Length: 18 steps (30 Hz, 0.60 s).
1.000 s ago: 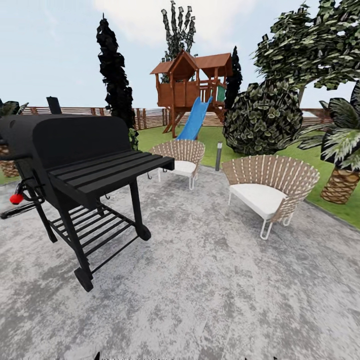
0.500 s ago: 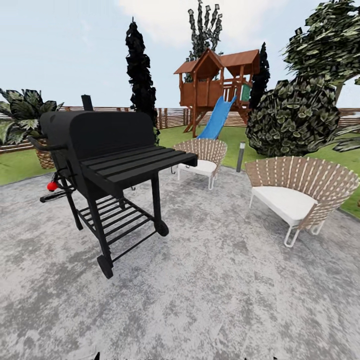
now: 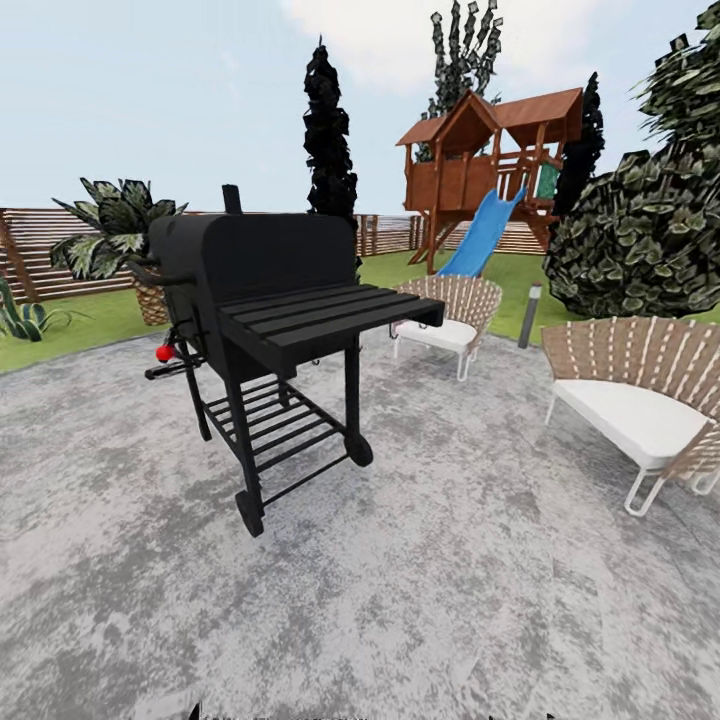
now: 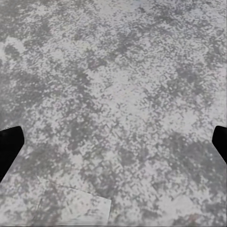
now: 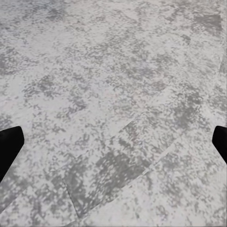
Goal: In the garden, pick up the pesticide atomizer on the floor and spray pesticide onto both trees until each tree trunk is fully covered.
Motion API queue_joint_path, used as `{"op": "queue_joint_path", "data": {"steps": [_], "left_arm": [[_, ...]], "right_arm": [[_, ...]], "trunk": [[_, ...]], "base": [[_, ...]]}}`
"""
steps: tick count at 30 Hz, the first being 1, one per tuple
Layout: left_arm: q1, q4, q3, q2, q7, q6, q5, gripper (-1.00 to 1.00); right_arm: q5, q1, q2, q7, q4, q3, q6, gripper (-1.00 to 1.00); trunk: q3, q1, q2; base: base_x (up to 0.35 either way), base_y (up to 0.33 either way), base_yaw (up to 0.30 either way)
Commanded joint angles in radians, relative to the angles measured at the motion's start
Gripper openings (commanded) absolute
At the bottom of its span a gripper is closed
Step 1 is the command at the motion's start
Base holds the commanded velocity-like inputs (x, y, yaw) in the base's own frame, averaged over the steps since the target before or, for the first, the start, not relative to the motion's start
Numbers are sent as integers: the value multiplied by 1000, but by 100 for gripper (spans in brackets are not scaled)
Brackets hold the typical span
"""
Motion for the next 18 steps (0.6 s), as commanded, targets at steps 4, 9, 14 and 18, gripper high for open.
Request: {"op": "queue_joint_path", "data": {"steps": [4,9,14,18], "left_arm": [[-1,1,-1,0,1,-3,4,100],[-1,3,-1,-1,2,-3,3,100],[-1,3,-1,-1,1,-3,3,100],[-1,4,-1,-1,2,-3,3,100]], "right_arm": [[1,0,0,0,0,0,-3,100],[1,0,0,0,0,0,-3,100],[1,0,0,0,0,0,-3,100],[1,0,0,0,0,0,-3,100]], "trunk": [[-16,15,-29],[-35,34,-64],[-55,54,-99],[-71,69,-127]], "base": [[0,0,278],[0,0,270],[0,0,259],[0,0,256]]}}
